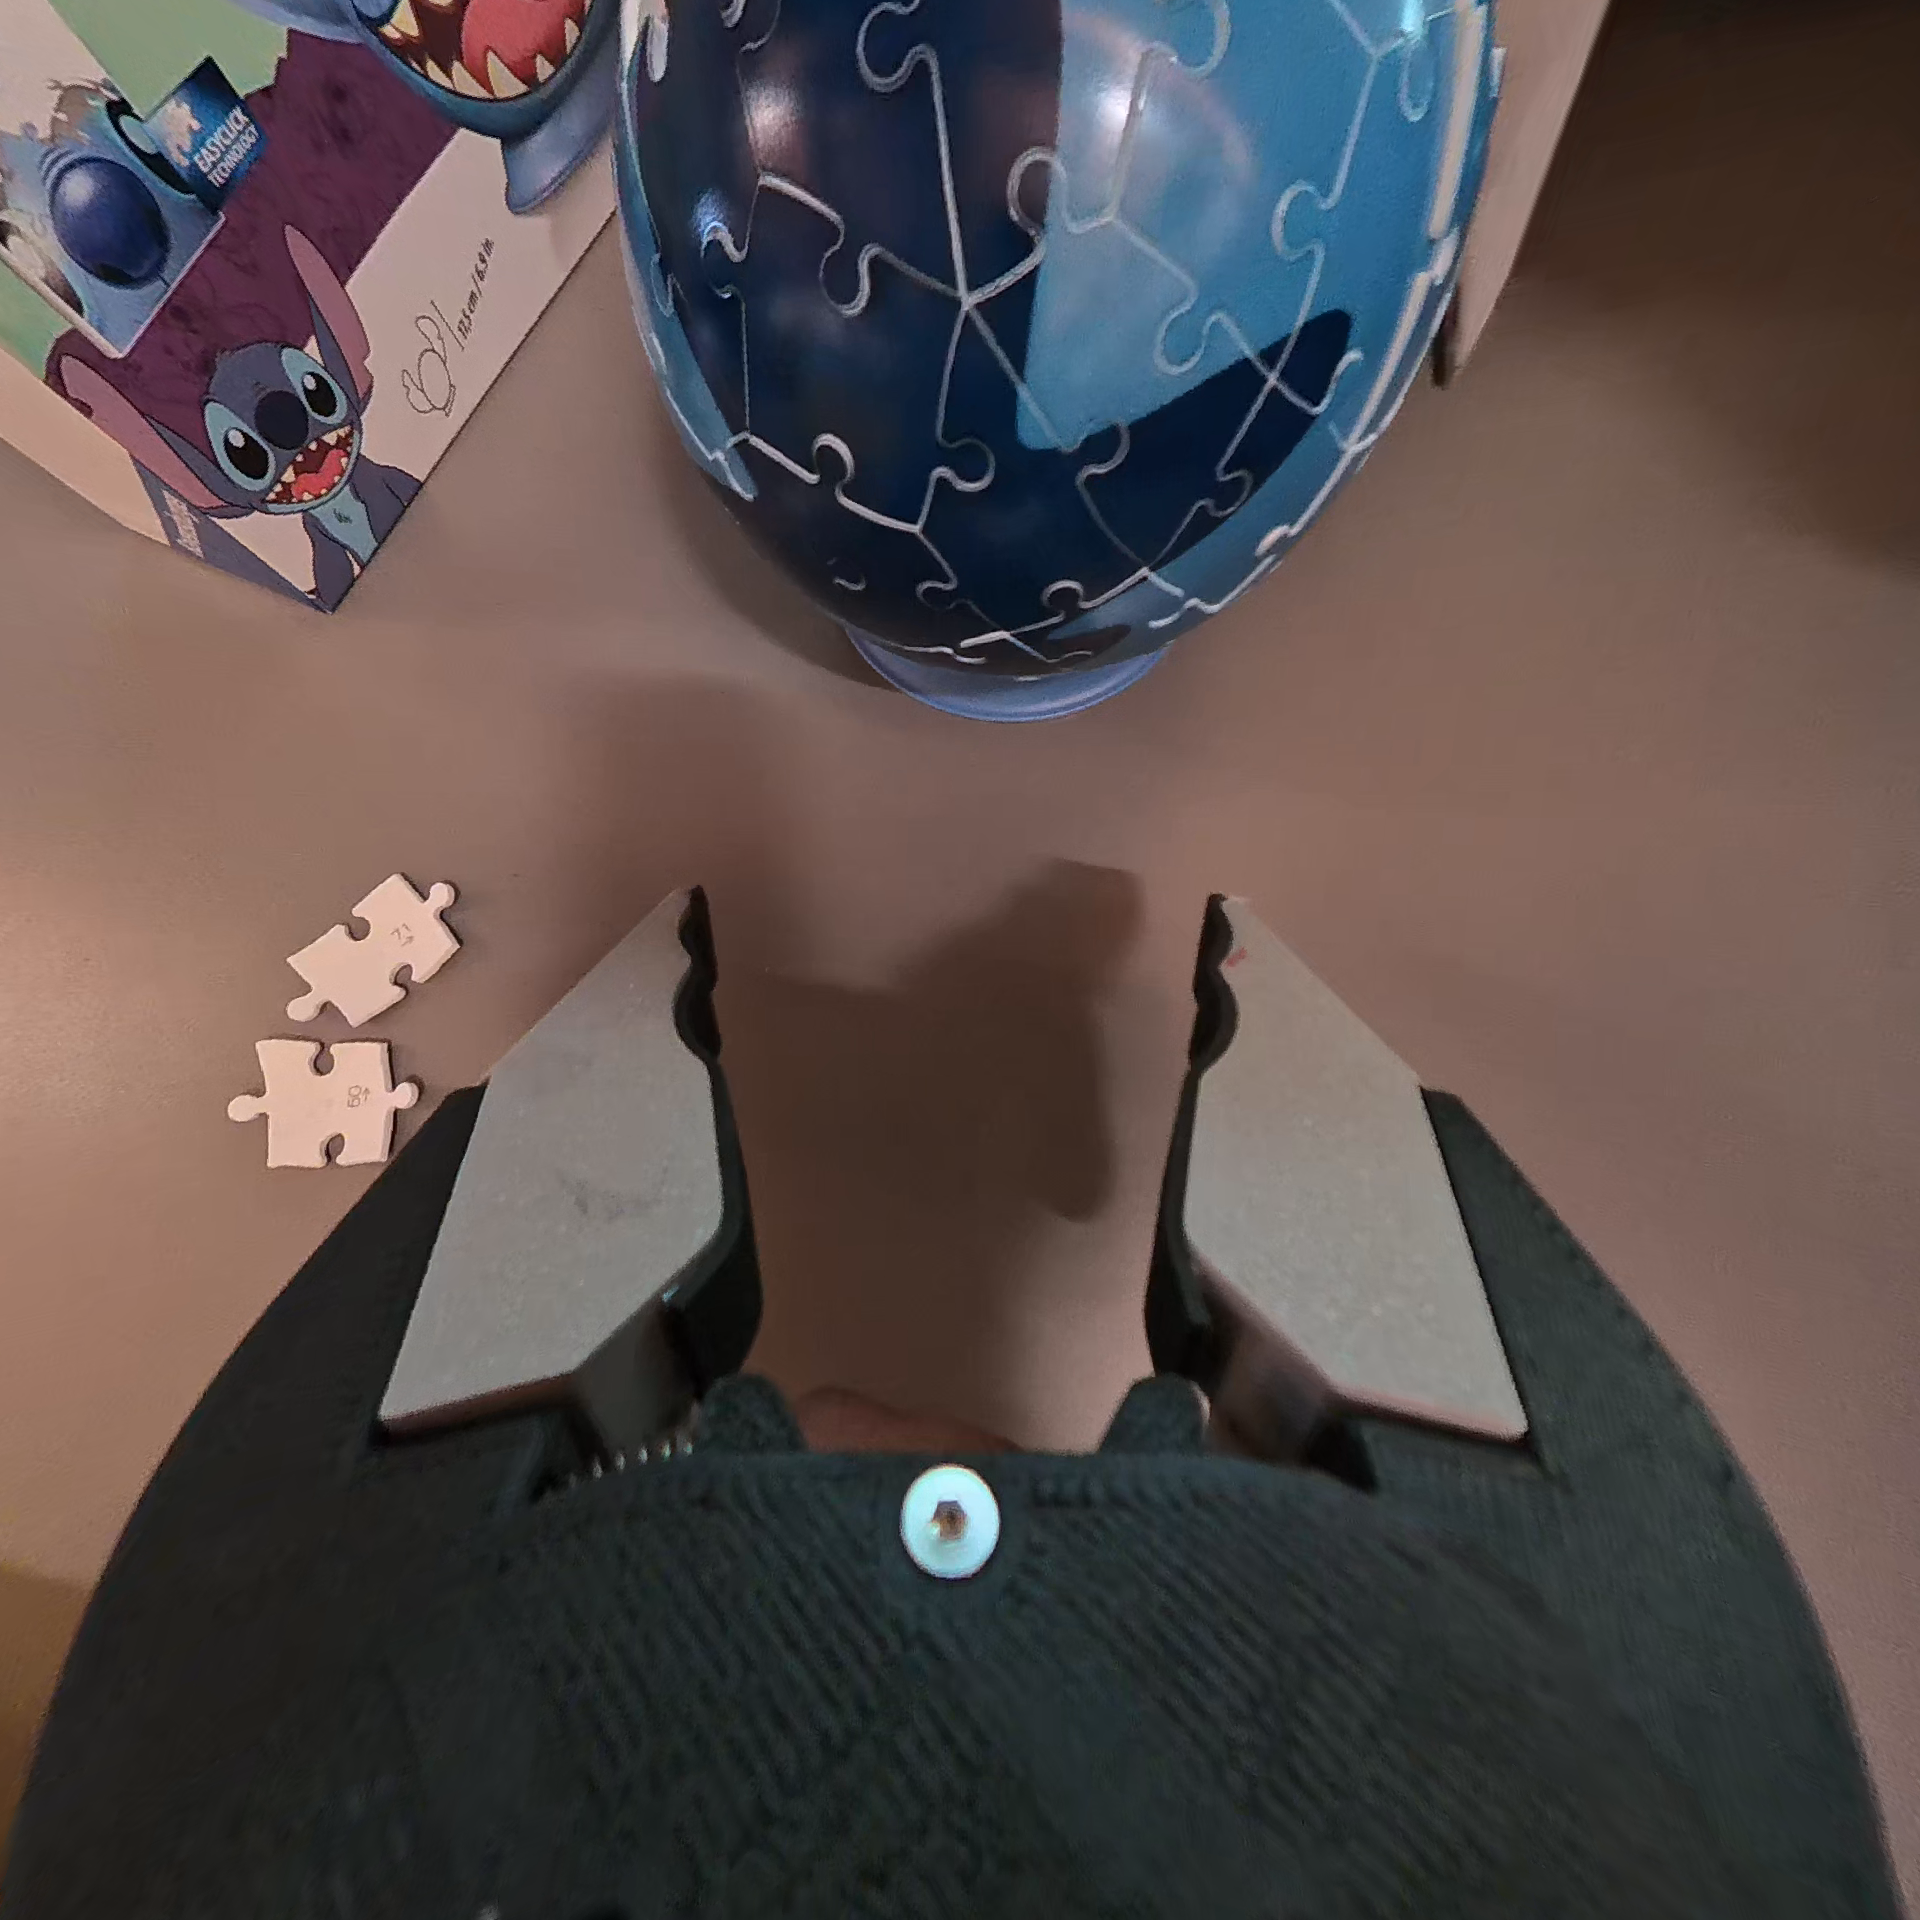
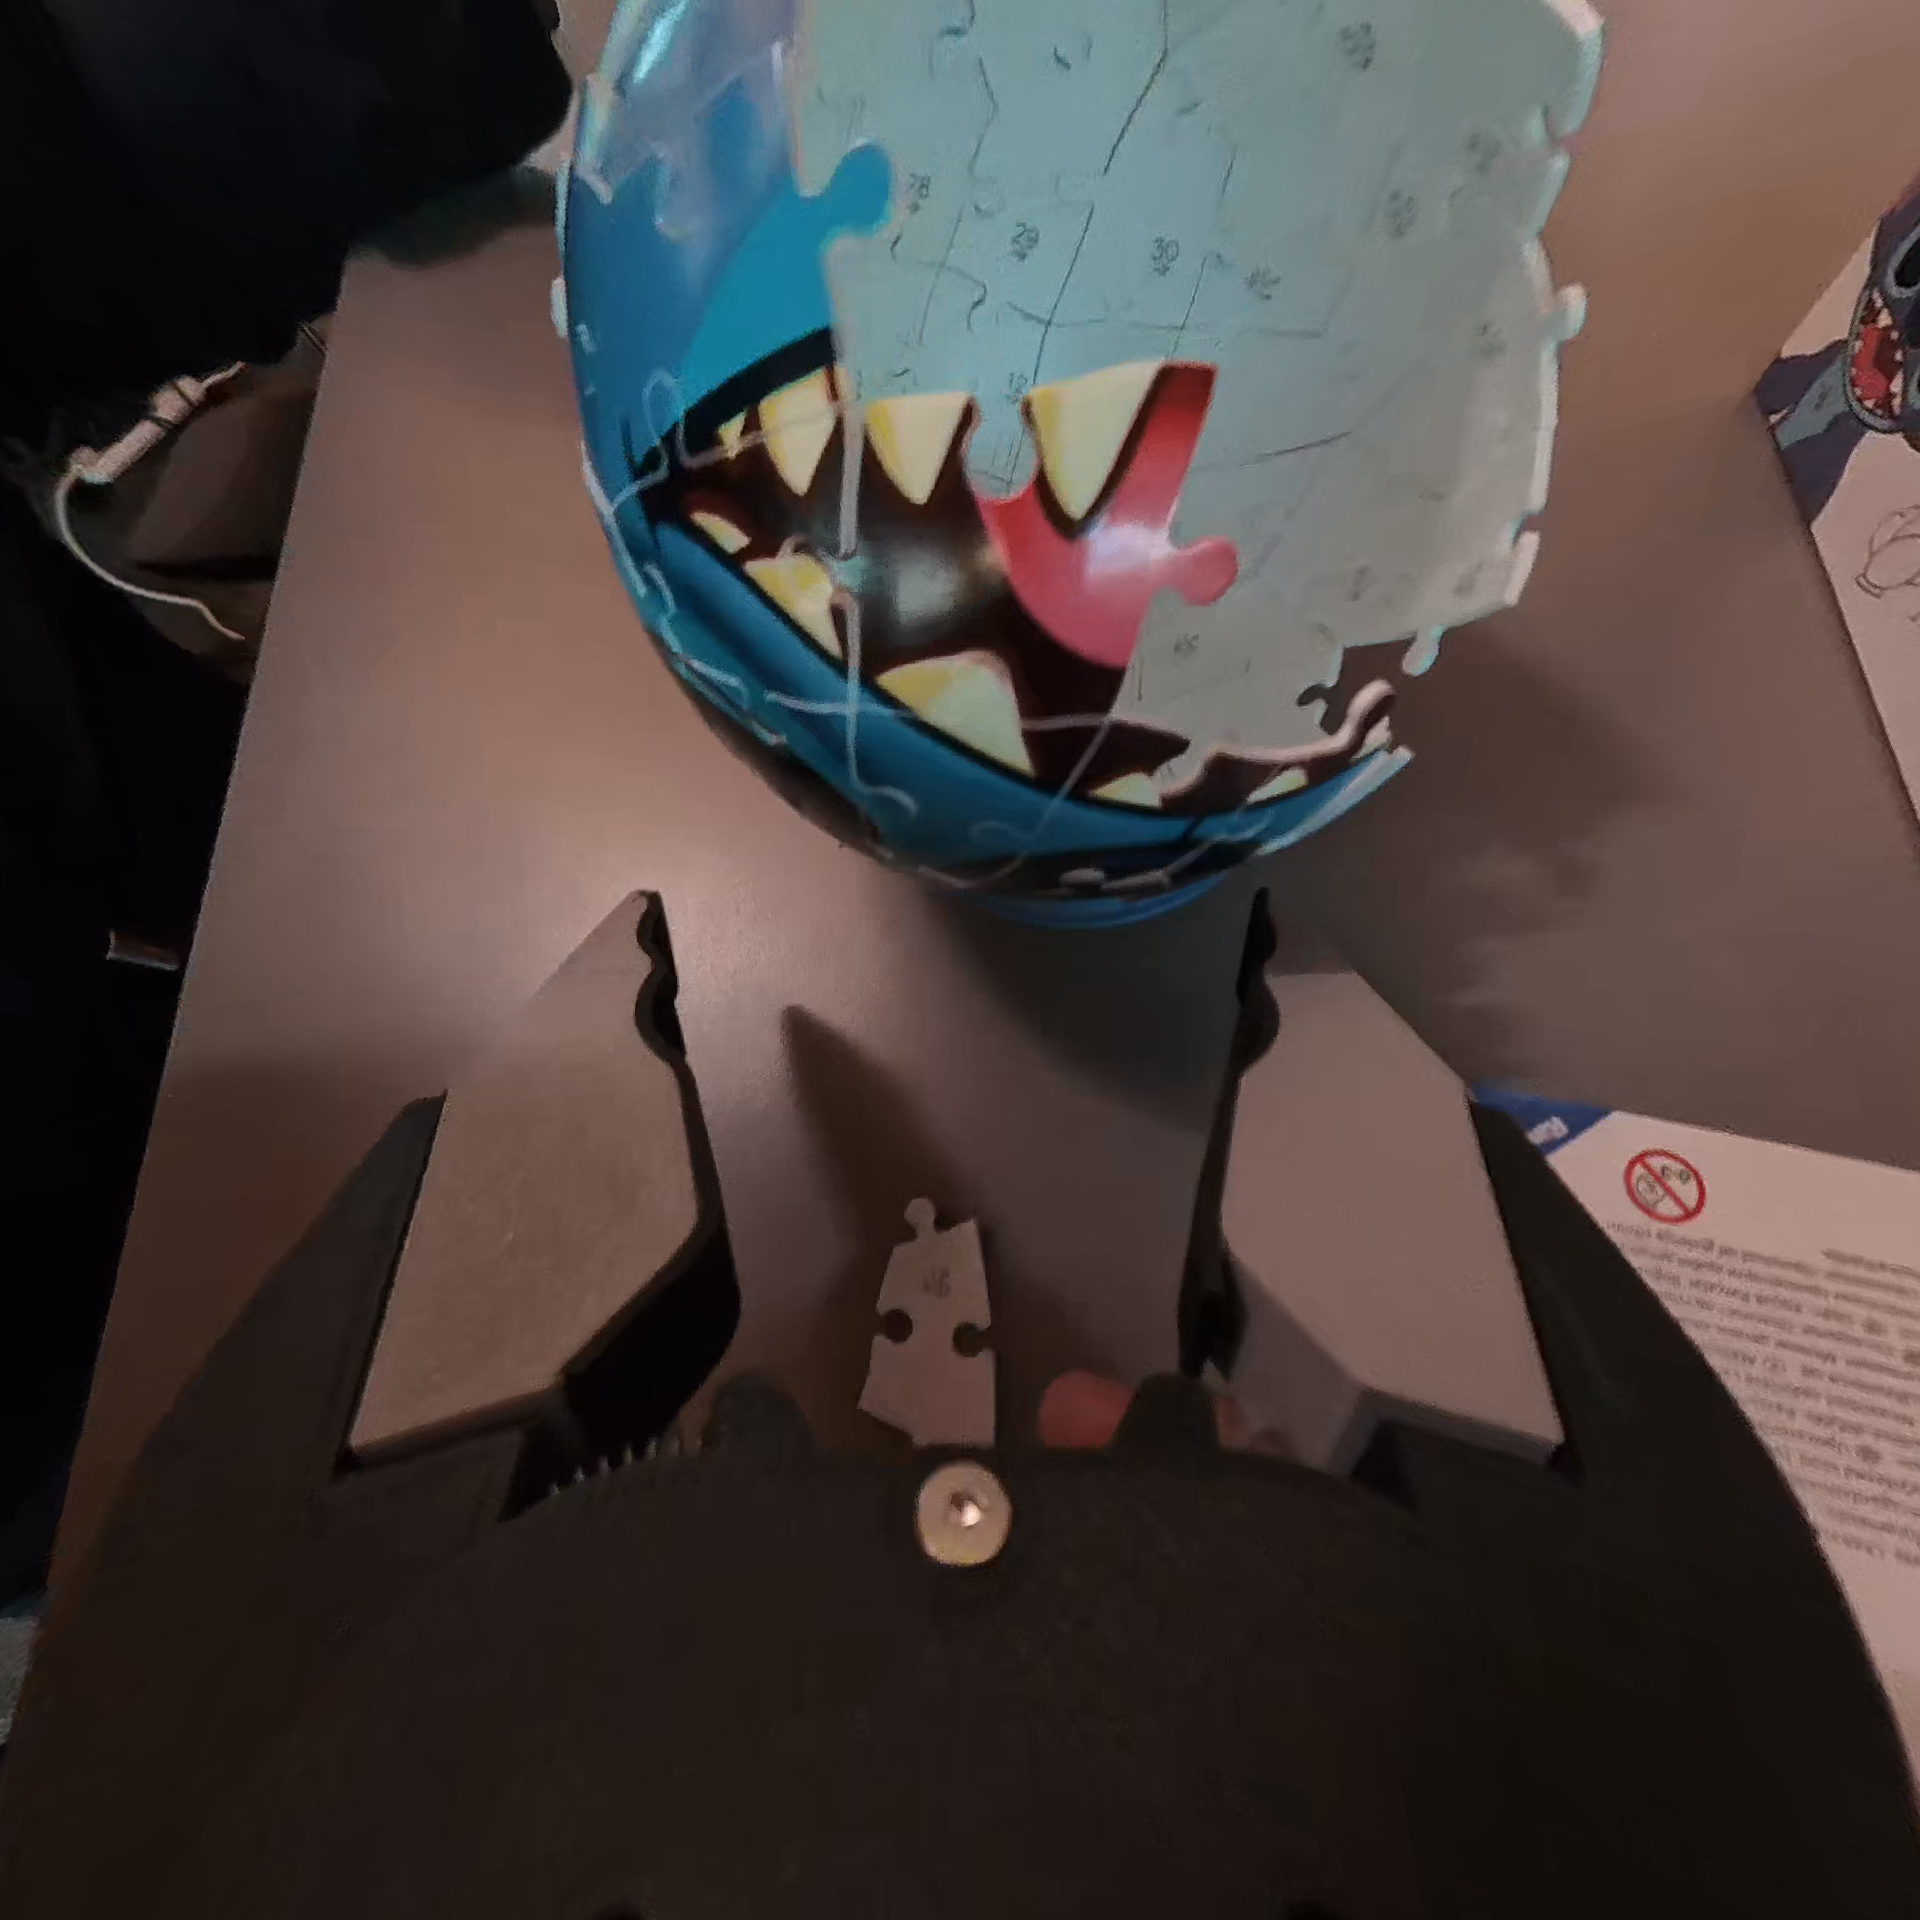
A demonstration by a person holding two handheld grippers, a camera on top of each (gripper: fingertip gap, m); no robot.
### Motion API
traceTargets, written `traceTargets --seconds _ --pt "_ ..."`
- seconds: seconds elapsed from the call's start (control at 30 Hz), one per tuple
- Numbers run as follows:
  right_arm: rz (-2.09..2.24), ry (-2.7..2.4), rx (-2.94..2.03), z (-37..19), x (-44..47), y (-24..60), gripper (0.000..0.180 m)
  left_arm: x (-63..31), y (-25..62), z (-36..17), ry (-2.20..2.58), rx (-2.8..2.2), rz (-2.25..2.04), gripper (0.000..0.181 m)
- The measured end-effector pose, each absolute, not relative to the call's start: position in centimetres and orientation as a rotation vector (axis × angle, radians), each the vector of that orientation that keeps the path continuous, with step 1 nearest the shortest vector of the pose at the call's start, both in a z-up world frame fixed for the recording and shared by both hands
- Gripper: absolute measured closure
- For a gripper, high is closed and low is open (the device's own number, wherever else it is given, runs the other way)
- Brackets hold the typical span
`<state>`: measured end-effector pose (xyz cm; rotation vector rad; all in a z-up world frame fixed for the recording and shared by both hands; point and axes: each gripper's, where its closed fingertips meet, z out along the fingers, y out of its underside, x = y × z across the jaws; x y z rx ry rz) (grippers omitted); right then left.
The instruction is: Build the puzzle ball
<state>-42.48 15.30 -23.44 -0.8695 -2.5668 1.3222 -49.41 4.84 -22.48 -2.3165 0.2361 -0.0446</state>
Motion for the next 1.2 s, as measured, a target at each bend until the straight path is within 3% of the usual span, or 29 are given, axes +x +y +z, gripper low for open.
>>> traceTargets --seconds 0.67,0.77,1.2 --pt "1.239 -2.693 -0.735 -24.9 -40.6 12.2 0.065 -48.2 5.3 -22.6 0.298 -2.282 -0.075 0.089" --pt "1.233 -2.697 -0.709 -25.0 -40.3 12.3 0.073 -48.3 5.8 -23.5 0.318 -2.305 -0.04 0.087" --pt "1.363 -2.238 -1.176 -20.5 -41.4 14.5 0.063 -48.3 7.9 -22.0 0.525 -2.141 0.108 0.078"
